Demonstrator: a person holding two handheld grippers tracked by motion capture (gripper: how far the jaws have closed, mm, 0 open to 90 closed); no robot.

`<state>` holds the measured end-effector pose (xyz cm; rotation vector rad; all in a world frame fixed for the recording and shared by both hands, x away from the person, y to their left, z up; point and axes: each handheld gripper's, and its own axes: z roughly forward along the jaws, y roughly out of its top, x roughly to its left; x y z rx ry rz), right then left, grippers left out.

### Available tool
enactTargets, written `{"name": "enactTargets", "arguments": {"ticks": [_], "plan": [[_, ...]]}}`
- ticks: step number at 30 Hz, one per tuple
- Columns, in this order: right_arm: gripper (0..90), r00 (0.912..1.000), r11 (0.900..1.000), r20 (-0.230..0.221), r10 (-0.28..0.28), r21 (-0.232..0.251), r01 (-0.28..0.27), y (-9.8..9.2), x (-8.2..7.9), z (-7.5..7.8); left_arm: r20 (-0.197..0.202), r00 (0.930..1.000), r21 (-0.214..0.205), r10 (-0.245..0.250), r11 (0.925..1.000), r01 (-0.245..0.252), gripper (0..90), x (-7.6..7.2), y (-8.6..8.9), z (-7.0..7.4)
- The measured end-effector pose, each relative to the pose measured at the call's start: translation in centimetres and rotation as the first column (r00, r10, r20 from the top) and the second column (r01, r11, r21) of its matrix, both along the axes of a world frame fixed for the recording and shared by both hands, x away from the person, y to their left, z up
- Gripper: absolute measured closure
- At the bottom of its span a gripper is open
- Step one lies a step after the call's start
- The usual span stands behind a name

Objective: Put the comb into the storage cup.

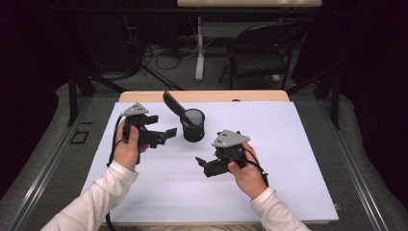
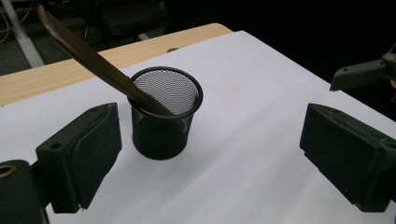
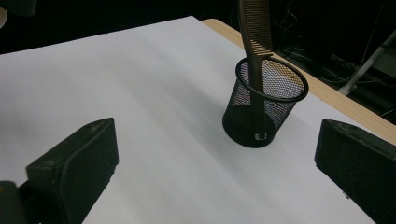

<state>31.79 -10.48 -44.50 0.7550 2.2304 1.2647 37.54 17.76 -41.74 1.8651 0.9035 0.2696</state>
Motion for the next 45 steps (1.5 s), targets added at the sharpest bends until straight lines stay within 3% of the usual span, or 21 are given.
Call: {"name": "enactTargets", "arguments": {"ticks": [7, 15, 22, 39, 45], "plan": [[0.0, 0.9999, 0.9999, -0.012, -0.009, -0.005, 0.009, -0.7, -0.2, 0.1, 0.017, 0.9993, -0.013, -0.033, 0.9994, 0.033, 1.4, -0.8, 0.4, 0.1], [0.0, 0.9998, 0.9998, -0.018, -0.009, -0.016, 0.009, -2.0, -1.0, 0.4, 0.043, 0.9984, -0.006, -0.037, 0.9993, 0.038, 0.3, -1.9, 1.3, 0.4], [0.0, 0.9988, 0.9996, -0.042, -0.027, -0.008, 0.027, -3.6, -1.4, 0.4, 0.042, 0.9983, -0.02, -0.04, 0.999, 0.041, 0.3, -2.8, 2.3, 0.3], [0.0, 0.9964, 0.9969, -0.042, -0.074, 0.024, 0.075, -6.2, -2.2, 0.3, 0.031, 0.9994, -0.034, -0.014, 0.9993, 0.015, 0.3, -4.5, 4.9, -0.7], [0.0, 0.9941, 0.9945, -0.043, -0.1, 0.028, 0.101, -7.1, -2.5, 0.0, 0.024, 0.9996, -0.064, 0.016, 0.9978, -0.014, 0.3, -5.1, 6.2, -1.6]]}}
